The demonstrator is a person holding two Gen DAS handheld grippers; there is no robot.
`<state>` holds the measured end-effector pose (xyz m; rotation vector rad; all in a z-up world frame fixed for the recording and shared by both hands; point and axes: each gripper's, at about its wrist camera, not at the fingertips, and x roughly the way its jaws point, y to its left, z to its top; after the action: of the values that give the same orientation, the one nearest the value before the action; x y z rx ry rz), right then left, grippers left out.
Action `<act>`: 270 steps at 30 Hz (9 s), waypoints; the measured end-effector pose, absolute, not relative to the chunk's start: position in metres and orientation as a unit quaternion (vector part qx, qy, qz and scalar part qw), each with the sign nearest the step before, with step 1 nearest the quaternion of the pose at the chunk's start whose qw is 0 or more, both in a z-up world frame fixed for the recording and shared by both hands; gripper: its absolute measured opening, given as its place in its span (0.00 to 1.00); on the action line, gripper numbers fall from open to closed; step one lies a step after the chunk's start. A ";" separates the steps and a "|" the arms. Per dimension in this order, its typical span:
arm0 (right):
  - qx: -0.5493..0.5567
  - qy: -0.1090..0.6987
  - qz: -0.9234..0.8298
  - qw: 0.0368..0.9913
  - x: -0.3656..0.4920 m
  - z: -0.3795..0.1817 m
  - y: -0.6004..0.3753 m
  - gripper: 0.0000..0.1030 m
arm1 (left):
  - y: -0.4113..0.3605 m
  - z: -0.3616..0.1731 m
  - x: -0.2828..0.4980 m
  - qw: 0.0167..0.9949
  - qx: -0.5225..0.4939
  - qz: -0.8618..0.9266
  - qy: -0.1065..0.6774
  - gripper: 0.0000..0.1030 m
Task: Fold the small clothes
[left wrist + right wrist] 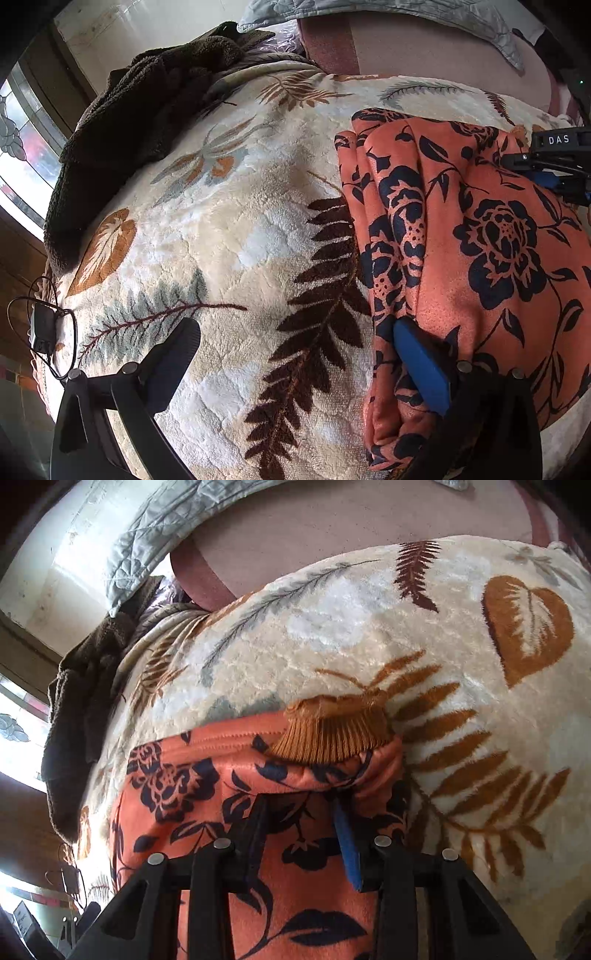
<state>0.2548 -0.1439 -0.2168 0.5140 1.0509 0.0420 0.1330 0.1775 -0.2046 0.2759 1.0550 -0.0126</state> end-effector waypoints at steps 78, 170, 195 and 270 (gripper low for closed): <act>0.209 0.441 0.155 0.859 0.107 -0.193 -0.128 0.54 | 0.155 -0.172 0.118 0.902 0.167 0.018 0.397 1.00; 0.346 0.448 0.190 0.802 0.168 -0.236 -0.147 0.43 | 0.134 -0.212 0.165 0.807 -0.148 -0.200 0.535 0.59; 0.280 0.386 0.175 0.861 0.073 -0.176 -0.255 0.37 | 0.009 -0.145 0.081 0.823 -0.014 -0.309 0.477 0.39; 0.084 0.170 -0.016 0.982 -0.245 0.056 -0.160 0.78 | 0.070 0.102 -0.211 0.985 0.087 0.012 0.148 1.00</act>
<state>-0.2446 -0.1601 0.0556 0.1694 0.3427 -0.0314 -0.2107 0.0697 0.1021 0.1758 0.2982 0.0232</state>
